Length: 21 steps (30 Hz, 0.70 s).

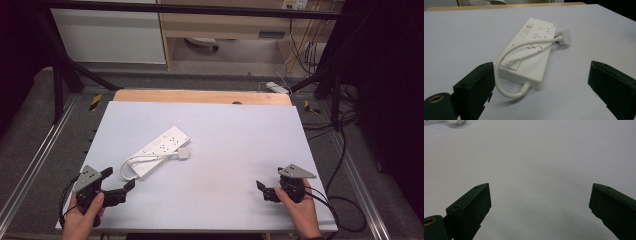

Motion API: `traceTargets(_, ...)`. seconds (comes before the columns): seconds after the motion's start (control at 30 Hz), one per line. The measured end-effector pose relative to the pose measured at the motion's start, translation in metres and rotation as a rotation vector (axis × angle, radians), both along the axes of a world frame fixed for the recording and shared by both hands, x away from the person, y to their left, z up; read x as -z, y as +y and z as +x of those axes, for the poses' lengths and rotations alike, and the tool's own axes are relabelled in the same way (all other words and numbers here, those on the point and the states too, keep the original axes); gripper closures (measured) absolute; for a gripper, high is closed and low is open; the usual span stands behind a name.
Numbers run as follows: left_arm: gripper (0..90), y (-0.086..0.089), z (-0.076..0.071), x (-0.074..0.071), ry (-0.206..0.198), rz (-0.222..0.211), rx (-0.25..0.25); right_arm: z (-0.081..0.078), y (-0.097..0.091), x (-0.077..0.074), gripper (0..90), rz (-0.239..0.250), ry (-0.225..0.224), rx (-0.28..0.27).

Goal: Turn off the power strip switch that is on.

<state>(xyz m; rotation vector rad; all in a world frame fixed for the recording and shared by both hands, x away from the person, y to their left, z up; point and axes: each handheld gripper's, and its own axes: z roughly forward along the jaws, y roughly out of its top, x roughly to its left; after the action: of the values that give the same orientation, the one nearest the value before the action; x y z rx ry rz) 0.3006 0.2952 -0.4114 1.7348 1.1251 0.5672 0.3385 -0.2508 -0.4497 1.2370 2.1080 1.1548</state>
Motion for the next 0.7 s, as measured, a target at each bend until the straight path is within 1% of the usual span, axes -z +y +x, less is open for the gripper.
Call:
traceTargets(0.17,7.3,0.0006,0.0015,0.0001,0.005,-0.019,0.003,-0.0003,0.0001,-0.0009,4.8,0.002,-0.012,-0.013)
traceTargets(0.23,7.4,-0.0001,0.0019,0.0002,0.009,-0.019,0.005,0.0004,-0.0014,-0.0025,5.0,0.016,-0.030,-0.019)
traceTargets(0.33,7.3,-0.0021,0.0011,-0.0003,0.010,-0.021,0.012,-0.0001,-0.0025,-0.0045,5.3,0.029,-0.043,-0.023)
traceTargets(0.4,7.2,-0.0024,0.0008,-0.0006,0.010,-0.023,0.011,-0.0003,-0.0025,-0.0048,5.3,0.031,-0.044,-0.021)
traceTargets(0.57,7.2,-0.0022,-0.0013,-0.0049,-0.003,-0.044,0.014,-0.0018,-0.0039,-0.0062,5.3,0.020,-0.053,-0.009)
traceTargets(0.7,7.2,-0.0037,-0.0025,-0.0070,-0.007,-0.049,0.018,-0.0021,-0.0042,-0.0068,5.1,0.024,-0.050,-0.001)
